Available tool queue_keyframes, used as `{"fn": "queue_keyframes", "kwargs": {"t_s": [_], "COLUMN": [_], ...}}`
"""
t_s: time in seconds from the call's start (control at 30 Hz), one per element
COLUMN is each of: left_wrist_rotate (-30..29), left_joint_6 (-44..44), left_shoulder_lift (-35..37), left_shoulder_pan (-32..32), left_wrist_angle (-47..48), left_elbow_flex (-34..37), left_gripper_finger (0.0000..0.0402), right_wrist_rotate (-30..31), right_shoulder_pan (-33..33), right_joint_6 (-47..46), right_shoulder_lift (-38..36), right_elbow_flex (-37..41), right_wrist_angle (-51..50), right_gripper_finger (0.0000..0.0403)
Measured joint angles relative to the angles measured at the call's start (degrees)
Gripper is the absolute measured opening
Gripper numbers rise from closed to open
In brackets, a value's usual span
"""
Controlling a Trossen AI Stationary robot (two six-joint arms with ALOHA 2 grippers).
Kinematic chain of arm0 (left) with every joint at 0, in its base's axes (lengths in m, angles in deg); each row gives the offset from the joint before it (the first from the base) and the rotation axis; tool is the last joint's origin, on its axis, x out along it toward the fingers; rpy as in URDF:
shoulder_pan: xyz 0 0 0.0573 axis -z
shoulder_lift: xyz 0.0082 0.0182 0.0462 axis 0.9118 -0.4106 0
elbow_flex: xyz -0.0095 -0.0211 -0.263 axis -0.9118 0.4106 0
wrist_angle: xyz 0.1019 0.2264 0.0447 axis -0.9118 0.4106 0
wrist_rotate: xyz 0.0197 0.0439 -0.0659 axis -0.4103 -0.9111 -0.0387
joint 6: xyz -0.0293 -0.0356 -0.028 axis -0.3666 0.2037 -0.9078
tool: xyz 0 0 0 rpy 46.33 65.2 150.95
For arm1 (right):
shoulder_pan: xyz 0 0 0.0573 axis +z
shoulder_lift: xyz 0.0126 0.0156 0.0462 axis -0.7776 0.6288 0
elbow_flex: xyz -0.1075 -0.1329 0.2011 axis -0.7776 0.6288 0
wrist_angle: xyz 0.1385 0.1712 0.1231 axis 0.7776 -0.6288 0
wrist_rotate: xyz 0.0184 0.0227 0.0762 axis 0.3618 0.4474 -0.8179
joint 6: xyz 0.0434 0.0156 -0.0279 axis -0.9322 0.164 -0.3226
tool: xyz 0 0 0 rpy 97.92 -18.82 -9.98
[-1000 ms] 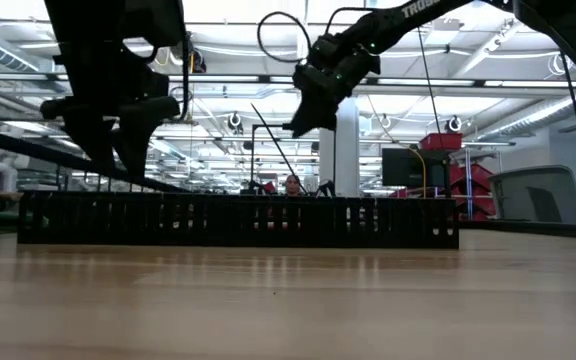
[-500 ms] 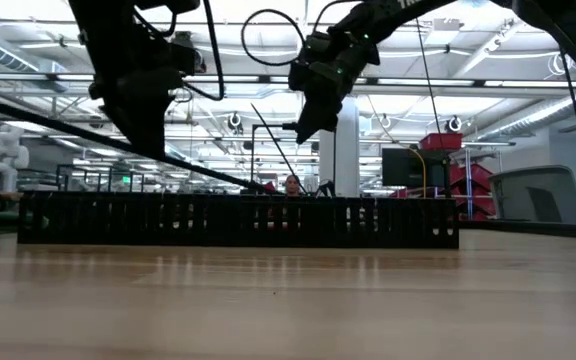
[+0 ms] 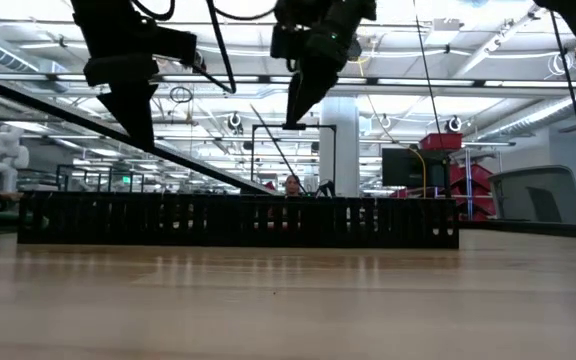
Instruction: Ziptie cables
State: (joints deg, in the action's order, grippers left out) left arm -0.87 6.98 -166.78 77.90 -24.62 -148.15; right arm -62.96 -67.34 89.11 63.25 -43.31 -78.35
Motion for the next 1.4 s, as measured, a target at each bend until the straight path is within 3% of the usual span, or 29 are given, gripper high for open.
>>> {"fn": "queue_keyframes", "kwargs": {"t_s": [0.17, 0.4, 0.7, 1.4], "left_wrist_rotate": [-0.65, -0.7, -1.54, -1.71], "left_joint_6": [2.21, 1.84, 1.81, 1.72], "left_shoulder_lift": [0.0, 0.12, 0.15, 0.2], "left_shoulder_pan": [0.0, 0.0, 0.0, -0.11], "left_wrist_angle": [-0.1, -0.77, -0.76, -0.79], "left_elbow_flex": [0.0, -0.02, -2.29, -4.61], "left_gripper_finger": [0.0251, 0.0251, 0.0251, 0.0251], "right_wrist_rotate": [5.47, 4.12, 4.04, 3.97], "right_shoulder_pan": [5.07, 6.13, 6.2, 5.15], "right_joint_6": [1.24, -3.61, -2.8, 0.66], "right_shoulder_lift": [0.71, 0.74, 0.78, 3.18], "right_elbow_flex": [2.72, 7.6, 15.36, 15.94], "right_wrist_angle": [3.79, 10.17, 17.43, 24.22], "right_gripper_finger": [0.0367, 0.0368, 0.0368, 0.0368]}}
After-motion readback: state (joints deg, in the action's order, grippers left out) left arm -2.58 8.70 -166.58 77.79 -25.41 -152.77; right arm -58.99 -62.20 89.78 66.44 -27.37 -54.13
